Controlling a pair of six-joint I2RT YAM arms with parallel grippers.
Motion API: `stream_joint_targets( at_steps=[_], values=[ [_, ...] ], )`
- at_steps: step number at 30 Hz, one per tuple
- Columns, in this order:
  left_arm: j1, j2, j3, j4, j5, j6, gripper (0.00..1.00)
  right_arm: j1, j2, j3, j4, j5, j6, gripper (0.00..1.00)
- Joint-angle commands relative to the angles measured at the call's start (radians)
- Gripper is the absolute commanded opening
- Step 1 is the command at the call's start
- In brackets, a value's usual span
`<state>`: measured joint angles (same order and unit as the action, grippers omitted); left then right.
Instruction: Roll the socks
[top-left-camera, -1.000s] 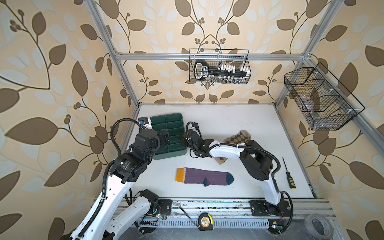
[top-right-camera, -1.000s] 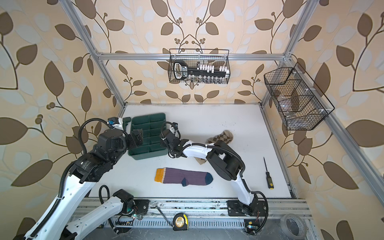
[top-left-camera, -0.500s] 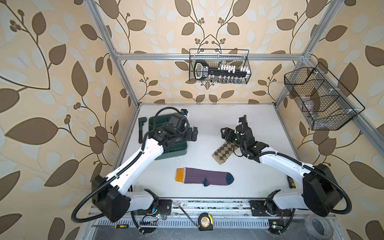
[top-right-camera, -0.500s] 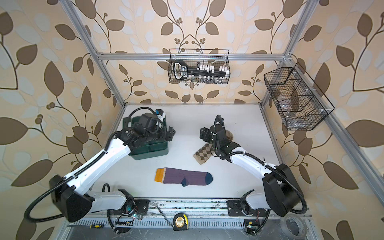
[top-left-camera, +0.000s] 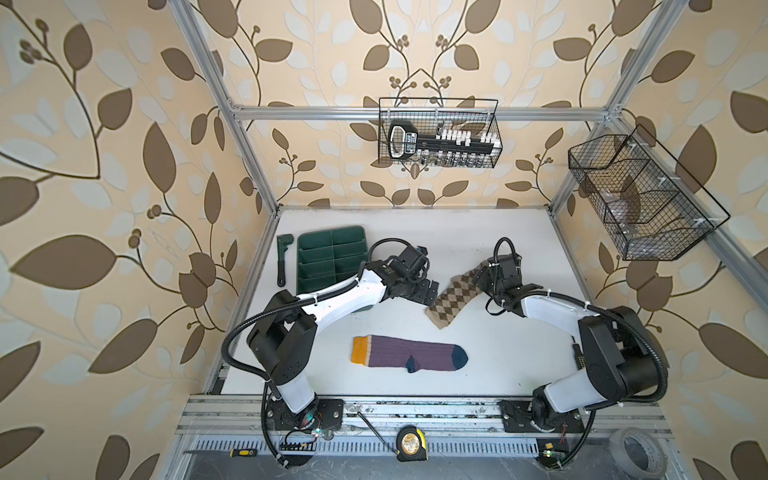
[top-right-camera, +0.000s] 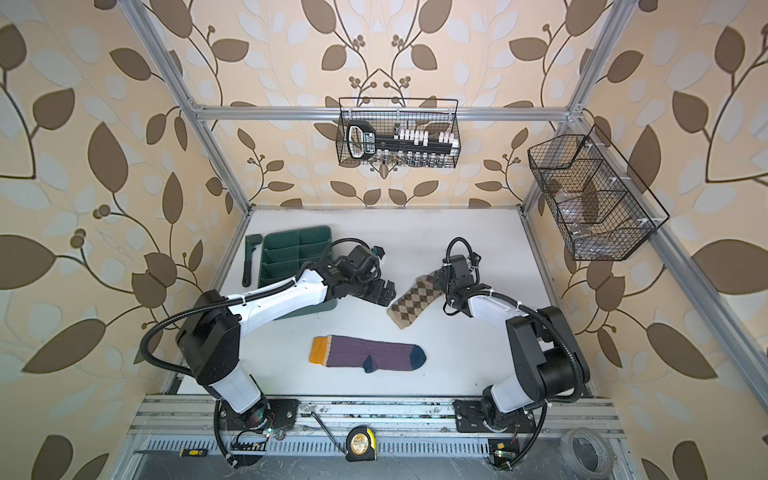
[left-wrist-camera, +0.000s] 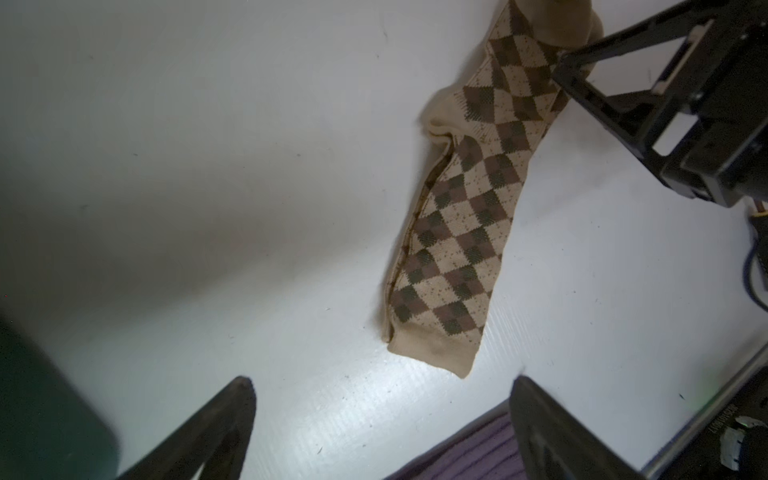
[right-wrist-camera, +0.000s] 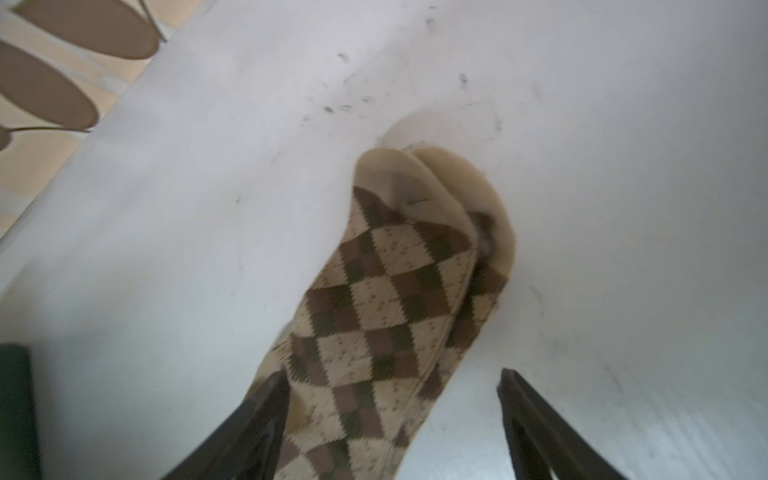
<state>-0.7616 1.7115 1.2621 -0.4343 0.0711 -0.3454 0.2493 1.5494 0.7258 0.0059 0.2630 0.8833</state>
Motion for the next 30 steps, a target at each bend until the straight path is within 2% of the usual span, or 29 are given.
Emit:
stream_joint_targets(
  at_steps=[1,4,8,11,13,16,19,22,26,28,30],
  values=[
    [-0.008,0.016,0.056,0.032,0.019,-0.031,0.97,-0.028,0.054,0.016,-0.009,0.040,0.057,0.76],
    [-0.009,0.006,0.063,0.034,0.016,-0.028,0.97,-0.033,0.101,0.049,0.004,0.043,0.034,0.72],
    [-0.010,-0.029,0.063,0.007,-0.028,-0.012,0.98,-0.024,0.201,0.118,0.041,0.028,-0.034,0.63],
    [-0.010,-0.078,0.049,-0.010,-0.071,0.001,0.99,0.013,0.265,0.225,-0.021,0.055,-0.105,0.57],
    [-0.010,-0.117,0.035,-0.027,-0.105,0.005,0.99,0.029,0.303,0.280,-0.026,0.003,-0.150,0.53],
    [-0.009,-0.183,0.005,-0.036,-0.138,0.018,0.99,0.062,0.354,0.348,-0.020,-0.075,-0.180,0.54],
    [-0.010,-0.240,-0.023,-0.055,-0.145,0.079,0.99,0.100,0.416,0.446,-0.049,-0.149,-0.234,0.58],
    [-0.011,-0.297,-0.055,-0.065,-0.132,0.225,0.99,0.109,0.434,0.506,-0.077,-0.204,-0.286,0.66],
    [-0.053,-0.379,-0.147,-0.003,-0.167,0.487,0.99,0.062,0.345,0.461,-0.002,-0.335,-0.313,0.76],
    [-0.101,-0.414,-0.216,0.056,-0.187,0.660,0.99,0.028,0.279,0.419,0.040,-0.417,-0.313,0.81],
    [-0.165,-0.441,-0.311,0.149,-0.229,0.874,0.99,-0.005,0.201,0.372,0.069,-0.492,-0.303,0.83]
  ],
)
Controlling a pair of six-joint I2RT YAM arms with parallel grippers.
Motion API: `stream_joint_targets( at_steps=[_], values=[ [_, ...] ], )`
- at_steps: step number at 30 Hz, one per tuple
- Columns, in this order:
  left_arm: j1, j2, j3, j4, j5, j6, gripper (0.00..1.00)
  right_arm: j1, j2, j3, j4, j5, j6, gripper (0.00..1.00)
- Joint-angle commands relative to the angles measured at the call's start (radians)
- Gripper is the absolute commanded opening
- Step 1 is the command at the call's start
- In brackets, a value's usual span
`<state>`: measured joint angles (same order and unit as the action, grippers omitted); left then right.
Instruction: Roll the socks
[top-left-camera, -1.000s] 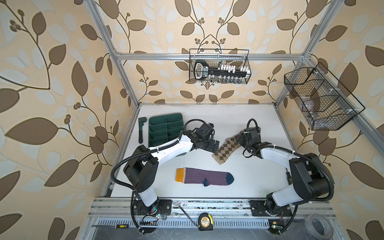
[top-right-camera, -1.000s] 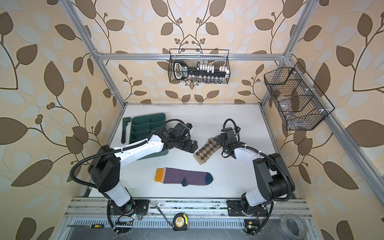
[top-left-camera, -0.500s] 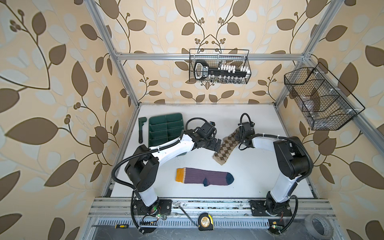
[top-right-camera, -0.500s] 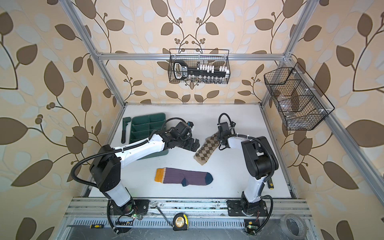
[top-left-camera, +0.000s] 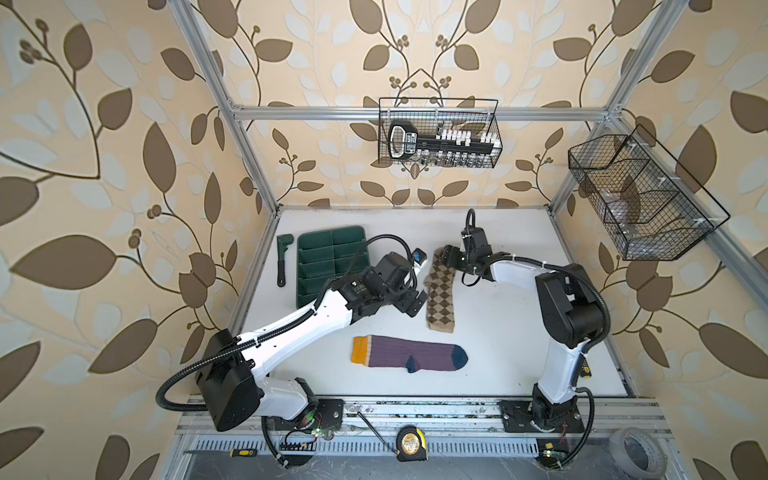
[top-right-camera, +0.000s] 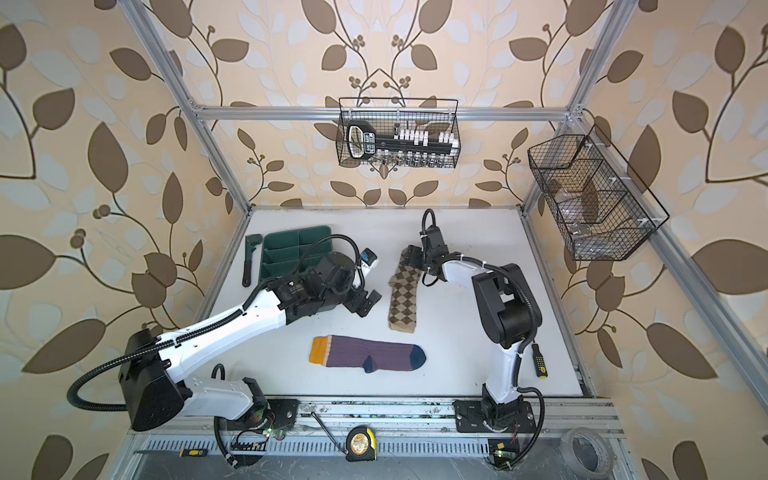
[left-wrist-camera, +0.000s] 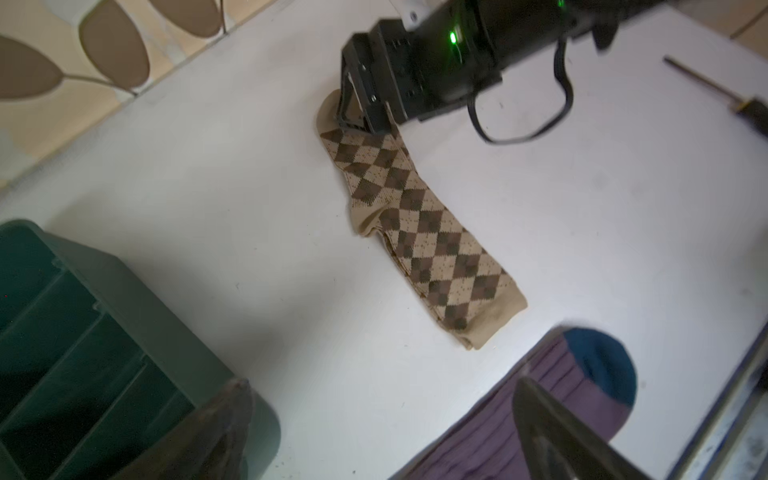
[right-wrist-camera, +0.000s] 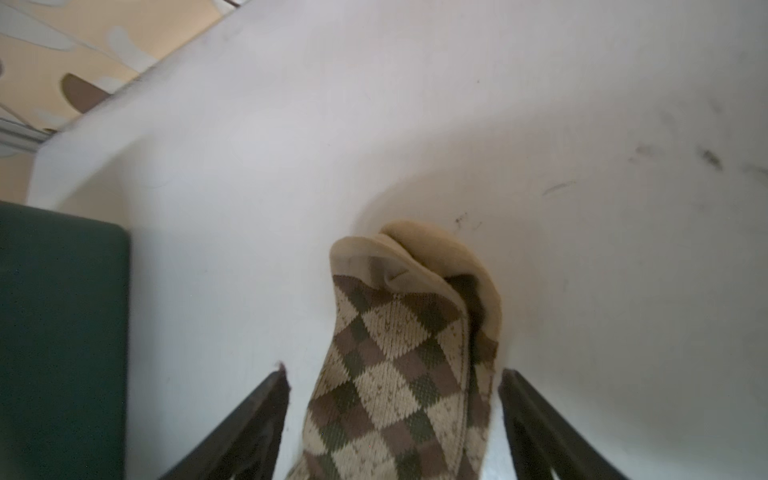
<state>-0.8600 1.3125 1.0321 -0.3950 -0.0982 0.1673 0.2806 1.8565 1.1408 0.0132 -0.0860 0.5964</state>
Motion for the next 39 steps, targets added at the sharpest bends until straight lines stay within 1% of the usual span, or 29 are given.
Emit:
stream_joint_targets(
  at_steps=[1,3,6,8,9,11,12,14,16,18,22,25,27,31,34,36,37,39],
  values=[
    [-0.096,-0.047,-0.134,0.173,-0.085,0.455,0.99,-0.048,-0.147,-0.073,0.068,-0.162,-0.001,0.83],
    [-0.136,-0.031,-0.202,0.254,-0.116,0.604,0.99,-0.072,-0.224,-0.131,0.063,-0.184,0.041,0.82],
    [-0.186,0.051,-0.240,0.354,-0.216,0.690,0.93,-0.113,-0.338,-0.246,0.068,-0.208,0.129,0.81],
    [-0.214,0.109,-0.263,0.444,-0.254,0.710,0.91,-0.139,-0.411,-0.329,0.091,-0.209,0.181,0.81],
    [-0.229,0.160,-0.264,0.480,-0.284,0.720,0.88,-0.152,-0.449,-0.366,0.098,-0.207,0.200,0.81],
    [-0.250,0.235,-0.250,0.545,-0.350,0.714,0.85,-0.169,-0.503,-0.417,0.098,-0.207,0.216,0.81],
    [-0.255,0.268,-0.232,0.557,-0.377,0.695,0.84,-0.177,-0.526,-0.431,0.090,-0.208,0.215,0.81],
    [-0.255,0.314,-0.196,0.557,-0.389,0.667,0.77,-0.186,-0.561,-0.441,0.061,-0.214,0.206,0.81],
    [-0.255,0.356,-0.177,0.560,-0.384,0.657,0.72,-0.191,-0.585,-0.443,0.037,-0.220,0.195,0.81],
    [-0.255,0.400,-0.170,0.574,-0.386,0.657,0.71,-0.197,-0.610,-0.451,0.028,-0.213,0.188,0.81],
    [-0.254,0.443,-0.147,0.545,-0.373,0.641,0.66,-0.228,-0.648,-0.476,0.025,-0.190,0.190,0.81],
    [-0.255,0.454,-0.130,0.510,-0.345,0.617,0.58,-0.258,-0.654,-0.487,0.030,-0.207,0.200,0.81],
    [-0.255,0.463,-0.125,0.496,-0.336,0.604,0.50,-0.267,-0.655,-0.491,0.030,-0.213,0.204,0.81],
    [-0.254,0.479,-0.102,0.455,-0.314,0.570,0.28,-0.271,-0.664,-0.486,0.017,-0.214,0.202,0.80],
    [-0.242,0.493,-0.058,0.378,-0.270,0.520,0.15,-0.271,-0.687,-0.475,-0.015,-0.211,0.186,0.80],
    [-0.221,0.496,-0.020,0.295,-0.204,0.472,0.10,-0.270,-0.712,-0.463,-0.052,-0.199,0.163,0.80],
    [-0.209,0.496,-0.006,0.261,-0.174,0.452,0.10,-0.270,-0.725,-0.453,-0.068,-0.188,0.148,0.80],
    [-0.180,0.501,0.029,0.166,-0.091,0.420,0.06,-0.263,-0.764,-0.442,-0.113,-0.142,0.111,0.80]
  ],
)
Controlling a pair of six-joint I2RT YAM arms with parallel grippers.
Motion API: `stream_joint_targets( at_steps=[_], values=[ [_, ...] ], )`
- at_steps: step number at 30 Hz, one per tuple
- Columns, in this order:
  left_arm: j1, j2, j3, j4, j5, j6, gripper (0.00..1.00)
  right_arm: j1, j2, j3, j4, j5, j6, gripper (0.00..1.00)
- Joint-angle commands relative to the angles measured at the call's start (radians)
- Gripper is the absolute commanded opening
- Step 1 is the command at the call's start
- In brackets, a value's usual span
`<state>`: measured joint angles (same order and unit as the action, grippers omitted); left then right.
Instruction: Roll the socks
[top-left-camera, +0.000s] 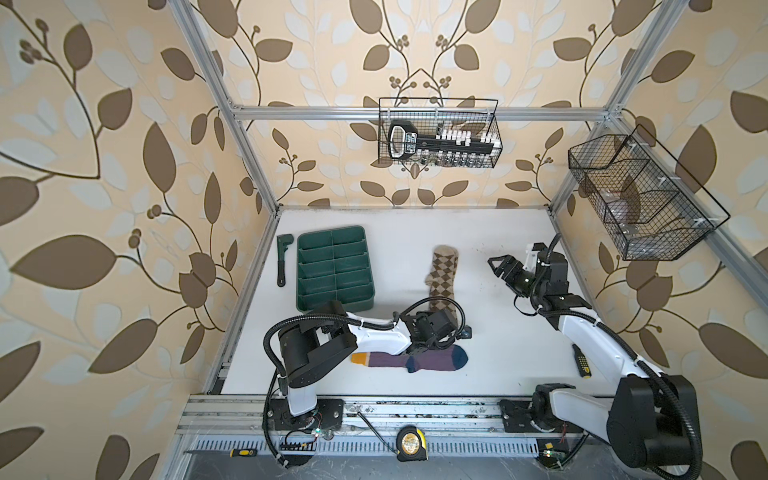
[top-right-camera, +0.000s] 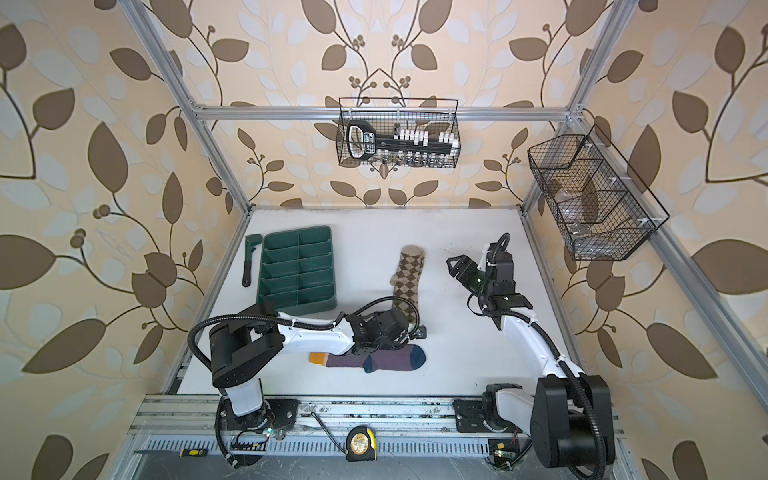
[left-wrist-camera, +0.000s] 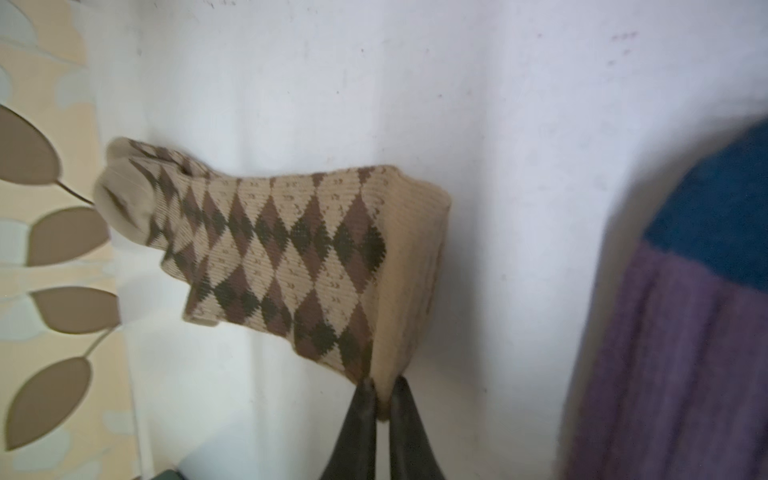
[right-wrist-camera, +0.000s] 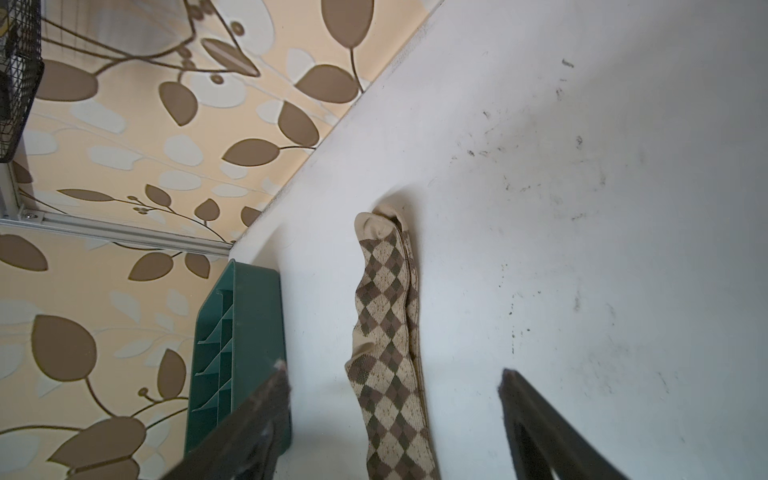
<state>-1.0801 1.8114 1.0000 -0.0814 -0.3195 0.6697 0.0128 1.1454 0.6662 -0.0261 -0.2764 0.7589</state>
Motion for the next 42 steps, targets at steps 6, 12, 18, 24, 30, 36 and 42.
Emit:
stream_joint_targets(
  at_steps=[6,12,18,24,30,36,42],
  values=[
    [0.110,0.073,0.185,-0.377,0.302,-0.124,0.00,0.100,-0.226,0.017,-0.123,0.332,-0.210,0.79],
    [0.189,0.109,0.294,-0.501,0.477,-0.165,0.00,0.359,-0.384,-0.031,-0.036,0.636,-0.596,0.77],
    [0.218,0.100,0.313,-0.516,0.519,-0.181,0.00,0.638,-0.441,-0.064,-0.012,0.724,-1.214,0.74],
    [0.260,0.121,0.360,-0.563,0.592,-0.205,0.00,0.833,-0.480,-0.044,-0.341,0.538,-1.692,0.76],
    [0.295,0.166,0.416,-0.611,0.680,-0.242,0.00,0.917,-0.473,-0.123,-0.392,0.525,-1.831,0.76],
    [0.307,0.209,0.463,-0.652,0.715,-0.257,0.00,1.002,-0.299,-0.224,-0.148,0.490,-1.805,0.77],
    [0.307,0.198,0.458,-0.646,0.717,-0.260,0.00,0.976,-0.029,-0.211,0.089,0.437,-1.738,0.76]
  ],
)
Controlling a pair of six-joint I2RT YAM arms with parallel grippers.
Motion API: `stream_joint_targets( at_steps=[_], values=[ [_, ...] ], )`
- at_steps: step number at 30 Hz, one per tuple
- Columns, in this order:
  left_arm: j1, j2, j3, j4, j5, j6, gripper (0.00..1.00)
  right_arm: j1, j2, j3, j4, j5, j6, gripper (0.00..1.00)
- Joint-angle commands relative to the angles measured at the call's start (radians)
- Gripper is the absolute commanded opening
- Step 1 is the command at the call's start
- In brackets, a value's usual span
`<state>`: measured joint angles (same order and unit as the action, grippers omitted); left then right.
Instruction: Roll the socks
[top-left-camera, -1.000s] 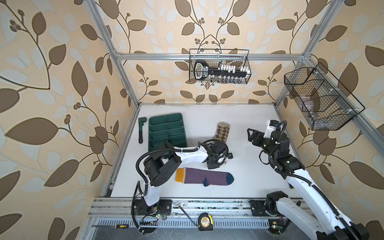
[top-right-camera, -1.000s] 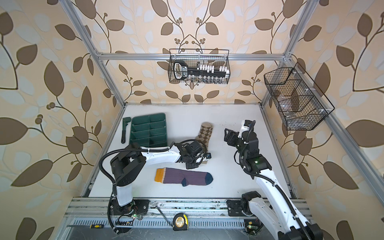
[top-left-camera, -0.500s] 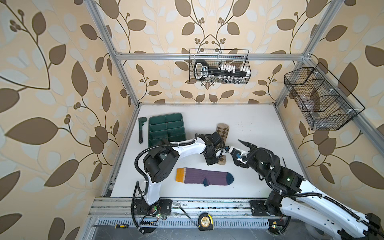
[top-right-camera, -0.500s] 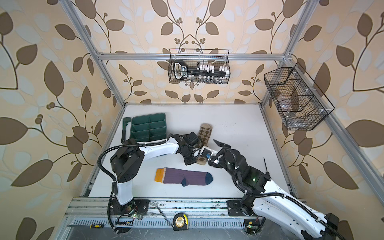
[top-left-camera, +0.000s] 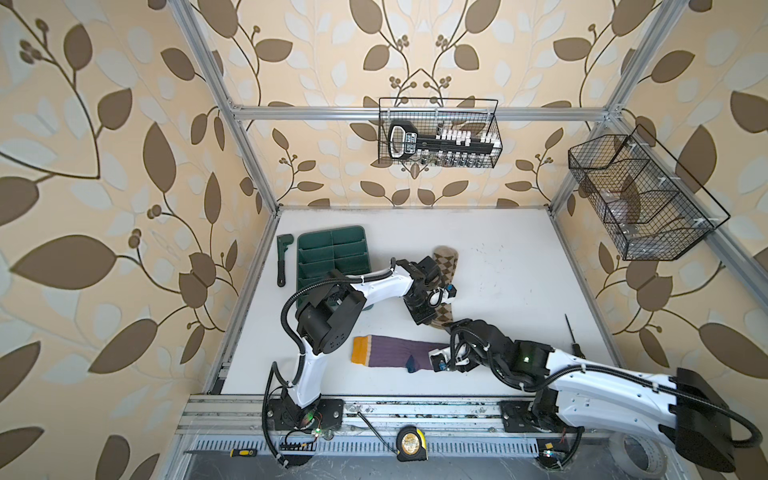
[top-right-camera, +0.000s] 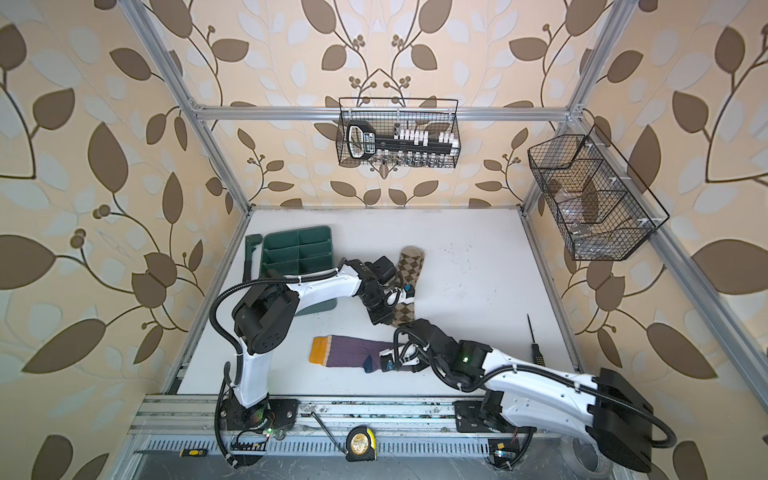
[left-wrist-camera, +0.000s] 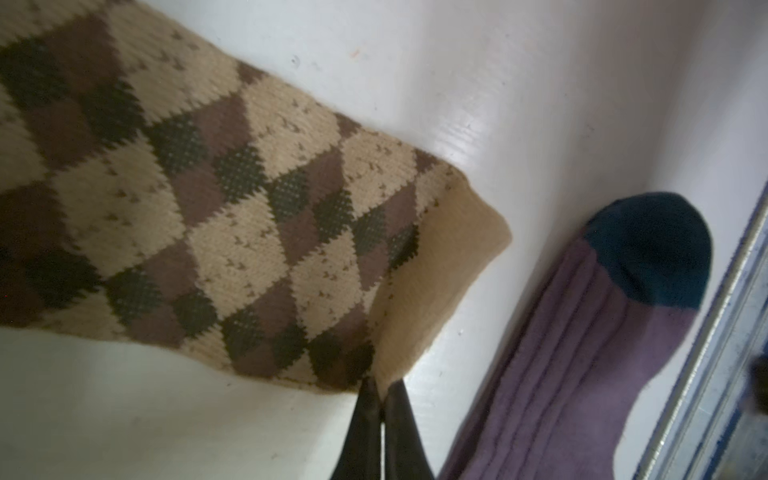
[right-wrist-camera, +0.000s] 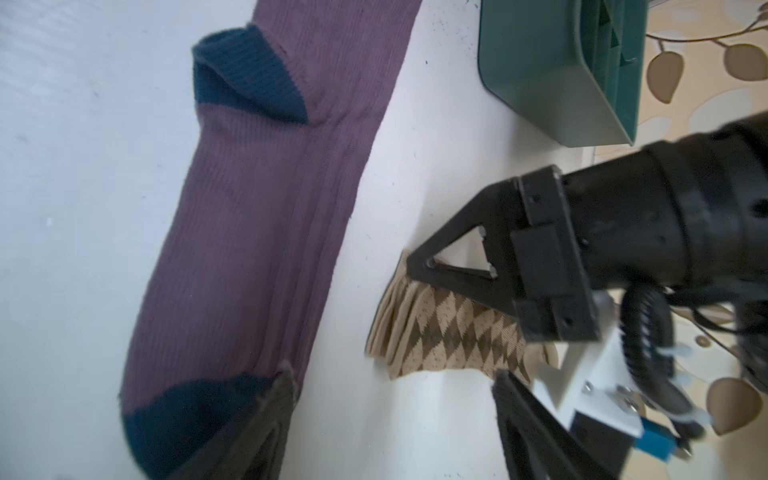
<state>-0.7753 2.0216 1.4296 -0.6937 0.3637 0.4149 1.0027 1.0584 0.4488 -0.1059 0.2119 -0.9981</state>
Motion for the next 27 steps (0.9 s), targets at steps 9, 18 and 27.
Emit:
stream_joint_targets(
  at_steps=[9,18,27],
  values=[
    [0.001,-0.017,0.027,-0.032,0.035,-0.007,0.01,-0.134,0.210,-0.032,0.325,-0.040,-0.010,0.75],
    [-0.002,-0.017,0.025,-0.029,0.028,-0.010,0.01,-0.204,0.325,-0.022,0.343,-0.030,-0.065,0.69],
    [-0.012,-0.025,0.020,-0.032,0.007,-0.008,0.02,-0.214,0.386,-0.013,0.350,-0.031,-0.075,0.53]
  ],
)
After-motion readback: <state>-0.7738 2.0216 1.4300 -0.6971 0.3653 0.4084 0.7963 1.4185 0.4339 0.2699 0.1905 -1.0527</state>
